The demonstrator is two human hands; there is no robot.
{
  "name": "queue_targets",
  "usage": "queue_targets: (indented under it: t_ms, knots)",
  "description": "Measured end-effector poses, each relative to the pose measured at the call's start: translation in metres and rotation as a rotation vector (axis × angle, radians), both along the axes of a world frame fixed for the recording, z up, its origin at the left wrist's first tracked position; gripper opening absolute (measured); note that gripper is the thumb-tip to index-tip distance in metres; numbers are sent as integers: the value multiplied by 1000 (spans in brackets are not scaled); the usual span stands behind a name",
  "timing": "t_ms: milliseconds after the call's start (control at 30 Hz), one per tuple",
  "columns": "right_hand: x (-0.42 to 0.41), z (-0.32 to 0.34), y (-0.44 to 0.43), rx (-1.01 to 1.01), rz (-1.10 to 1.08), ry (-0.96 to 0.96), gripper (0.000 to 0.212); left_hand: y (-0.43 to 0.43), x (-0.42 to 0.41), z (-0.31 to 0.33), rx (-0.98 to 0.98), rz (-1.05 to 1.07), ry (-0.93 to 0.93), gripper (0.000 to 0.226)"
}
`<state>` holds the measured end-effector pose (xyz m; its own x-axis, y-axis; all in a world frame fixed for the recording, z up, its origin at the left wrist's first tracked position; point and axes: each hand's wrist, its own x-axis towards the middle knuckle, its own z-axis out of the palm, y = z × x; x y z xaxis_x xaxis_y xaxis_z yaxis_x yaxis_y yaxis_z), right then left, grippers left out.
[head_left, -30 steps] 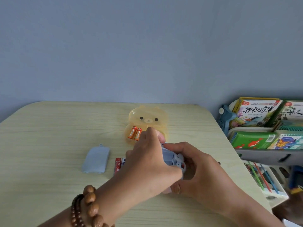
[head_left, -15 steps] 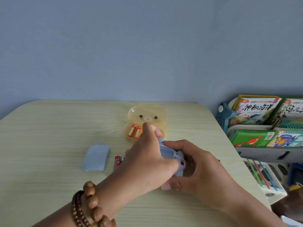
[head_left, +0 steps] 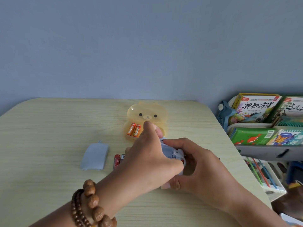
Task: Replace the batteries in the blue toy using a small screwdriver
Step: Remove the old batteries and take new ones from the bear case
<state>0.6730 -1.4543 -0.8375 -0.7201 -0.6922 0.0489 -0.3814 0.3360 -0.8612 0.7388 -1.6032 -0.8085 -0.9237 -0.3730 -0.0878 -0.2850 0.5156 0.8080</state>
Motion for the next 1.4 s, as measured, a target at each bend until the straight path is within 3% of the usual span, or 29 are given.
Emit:
queue_targets:
  t_ms: [167, 400, 833, 1033, 1200, 1333, 1400]
  knots:
    - [0, 2, 0, -16, 13, -2, 81, -7, 8, -1, -81, -69, 67, 37]
    - [0, 5, 1, -38, 48, -10, 76, -5, 11, 7, -109, -85, -55, 42]
    - [-2, 2, 5, -58, 54, 62, 69, -1, 22, -6, -296, -200, 125, 17]
    - [-5, -3, 4, -55, 43, 28, 79, -17, 26, -12, -271, -251, 126, 19]
    - [-3, -2, 4, -21, 32, 17, 78, -23, 20, -6, -218, -189, 282, 6]
    - [-2, -2, 3, 3, 16, 18, 79, -49, 2, 10, -63, 110, 387, 9]
    - [-2, -2, 3, -2, 15, -15, 79, -65, -8, 15, -18, 152, 371, 11]
